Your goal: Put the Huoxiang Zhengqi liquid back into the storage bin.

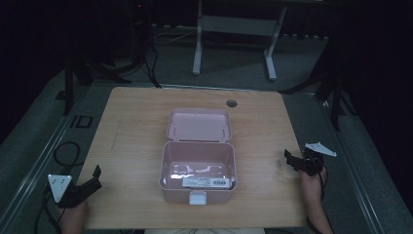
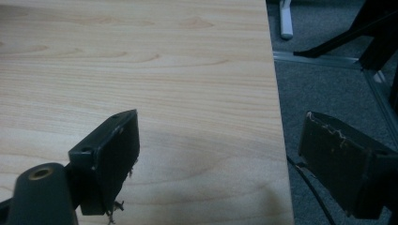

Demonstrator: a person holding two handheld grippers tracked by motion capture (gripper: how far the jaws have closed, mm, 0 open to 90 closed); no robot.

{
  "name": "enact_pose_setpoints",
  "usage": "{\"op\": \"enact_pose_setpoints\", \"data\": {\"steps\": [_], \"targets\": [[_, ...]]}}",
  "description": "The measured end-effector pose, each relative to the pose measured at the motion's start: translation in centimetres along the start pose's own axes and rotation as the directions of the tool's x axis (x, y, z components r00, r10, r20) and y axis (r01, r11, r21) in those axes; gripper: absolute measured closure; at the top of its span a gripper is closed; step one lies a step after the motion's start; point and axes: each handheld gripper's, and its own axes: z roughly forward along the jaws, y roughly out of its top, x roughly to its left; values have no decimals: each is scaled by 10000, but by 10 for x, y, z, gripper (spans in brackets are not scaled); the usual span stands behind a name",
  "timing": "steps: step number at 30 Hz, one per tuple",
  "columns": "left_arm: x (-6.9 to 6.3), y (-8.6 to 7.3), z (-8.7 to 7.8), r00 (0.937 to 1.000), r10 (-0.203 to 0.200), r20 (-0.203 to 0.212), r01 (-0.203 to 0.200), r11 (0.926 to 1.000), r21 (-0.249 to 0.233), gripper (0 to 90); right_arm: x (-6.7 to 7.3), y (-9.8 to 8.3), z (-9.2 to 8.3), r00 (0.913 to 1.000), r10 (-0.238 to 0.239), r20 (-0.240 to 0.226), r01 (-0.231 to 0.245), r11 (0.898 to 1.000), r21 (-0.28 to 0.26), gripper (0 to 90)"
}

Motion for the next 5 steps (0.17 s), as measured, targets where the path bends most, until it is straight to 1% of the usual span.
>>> {"op": "enact_pose_setpoints", "data": {"steps": [5], "targets": [[0,0,0,10000,0,-12,0,10000,-2,27,-1,-1,1,10000,-48,-15,48,9999,108,128]]}}
